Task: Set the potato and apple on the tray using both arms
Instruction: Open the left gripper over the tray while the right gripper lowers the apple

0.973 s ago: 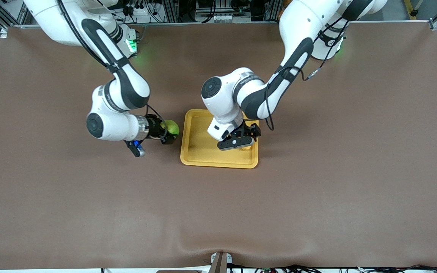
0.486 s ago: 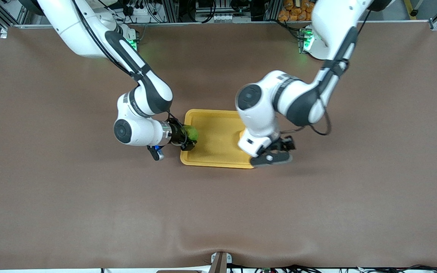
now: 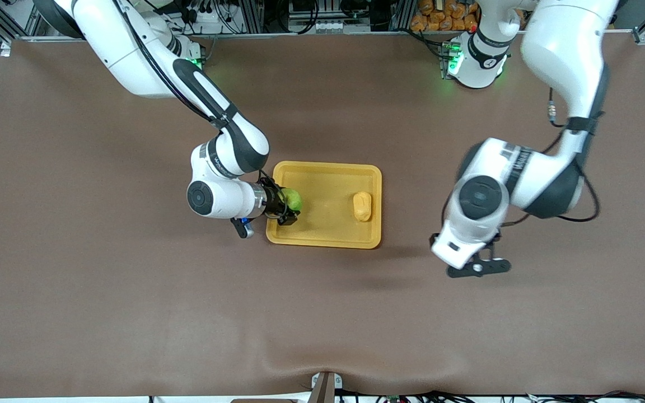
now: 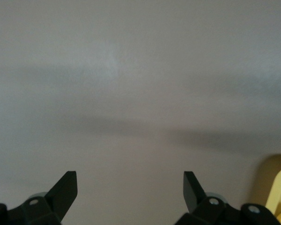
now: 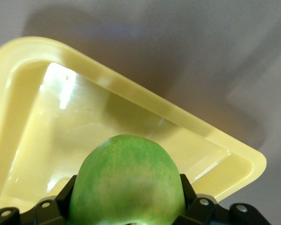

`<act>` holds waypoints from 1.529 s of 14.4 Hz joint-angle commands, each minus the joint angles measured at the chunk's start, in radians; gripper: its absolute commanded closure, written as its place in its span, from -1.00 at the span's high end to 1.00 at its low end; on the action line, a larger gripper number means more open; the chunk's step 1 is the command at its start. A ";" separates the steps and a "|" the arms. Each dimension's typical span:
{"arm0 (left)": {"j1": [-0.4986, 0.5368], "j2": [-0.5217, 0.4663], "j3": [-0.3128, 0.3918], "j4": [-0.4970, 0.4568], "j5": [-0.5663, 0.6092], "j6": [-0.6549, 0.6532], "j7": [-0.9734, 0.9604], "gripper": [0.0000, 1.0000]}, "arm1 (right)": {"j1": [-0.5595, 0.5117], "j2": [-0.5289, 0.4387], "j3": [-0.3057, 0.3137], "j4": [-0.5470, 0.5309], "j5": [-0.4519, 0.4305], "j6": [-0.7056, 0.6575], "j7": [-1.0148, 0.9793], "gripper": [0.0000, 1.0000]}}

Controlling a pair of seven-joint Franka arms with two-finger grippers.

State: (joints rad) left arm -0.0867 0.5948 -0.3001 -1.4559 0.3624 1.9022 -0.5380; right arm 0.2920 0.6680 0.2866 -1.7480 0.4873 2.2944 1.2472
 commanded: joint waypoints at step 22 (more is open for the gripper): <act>0.223 -0.489 -0.197 -0.511 -0.212 -0.231 0.293 1.00 | 0.009 0.007 -0.070 0.194 -0.047 -0.354 0.196 1.00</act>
State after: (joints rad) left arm 0.1170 0.1924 -0.4855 -1.9684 0.1970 1.7394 -0.2656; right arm 0.3083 0.6995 0.2234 -1.5850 0.4617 2.0018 1.4134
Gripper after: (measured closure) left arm 0.000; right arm 0.000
